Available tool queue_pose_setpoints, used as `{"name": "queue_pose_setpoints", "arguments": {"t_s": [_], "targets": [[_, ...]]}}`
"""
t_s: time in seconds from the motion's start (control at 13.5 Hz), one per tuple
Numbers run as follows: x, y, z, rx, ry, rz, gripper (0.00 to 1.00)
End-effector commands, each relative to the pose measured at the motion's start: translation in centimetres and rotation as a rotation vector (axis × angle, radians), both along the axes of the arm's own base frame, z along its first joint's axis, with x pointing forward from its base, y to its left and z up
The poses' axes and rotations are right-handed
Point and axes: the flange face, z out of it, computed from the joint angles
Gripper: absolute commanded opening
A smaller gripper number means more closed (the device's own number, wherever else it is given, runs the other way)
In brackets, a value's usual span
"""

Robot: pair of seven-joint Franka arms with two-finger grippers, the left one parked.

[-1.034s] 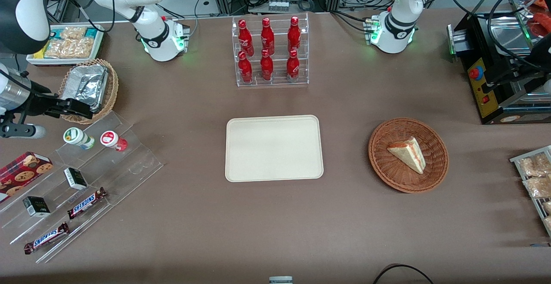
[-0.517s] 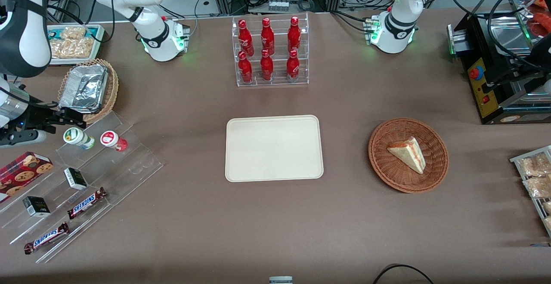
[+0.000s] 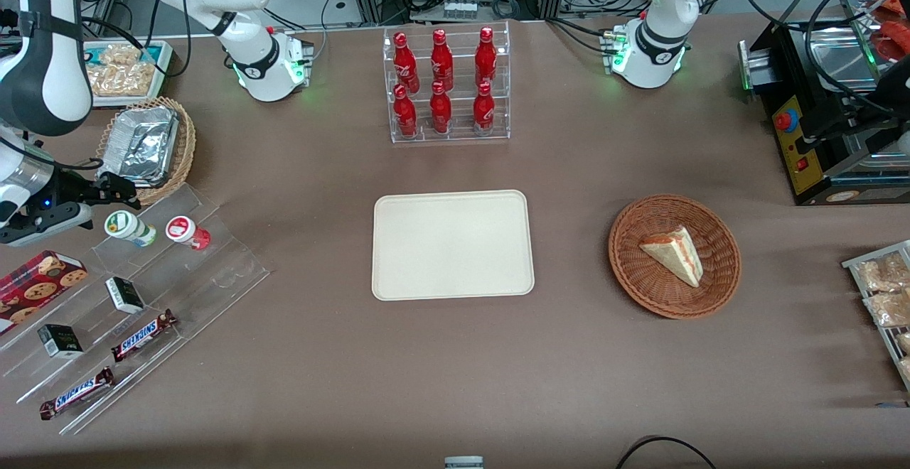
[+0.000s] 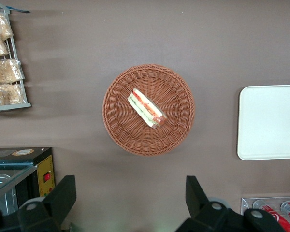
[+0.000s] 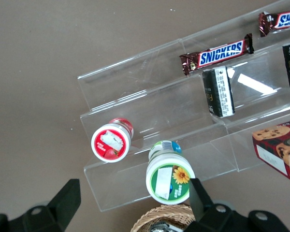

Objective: Place green gum on tray
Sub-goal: 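Move the right gripper down over the green-and-white gum tub on the display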

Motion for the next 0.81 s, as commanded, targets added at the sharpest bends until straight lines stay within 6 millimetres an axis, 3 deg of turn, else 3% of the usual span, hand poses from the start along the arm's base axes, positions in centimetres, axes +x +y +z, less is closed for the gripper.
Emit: {"name": "queue_pose_setpoints", "arguments": {"t_s": [0.0,0.3,0.59,0.74], "targets": [[-1.2,-0.1,-0.7,0.014,-0.025,0.024,1.00],[-1.2,-0.5,-1.1,0.004,-0.055,0.098,1.00],[-1.5,-2.2,-1.7,-0.003,-0.065,0.140,1.00],[-1.9,-2.2,-2.8,-0.008,-0.077,0.136,1.00]]}}
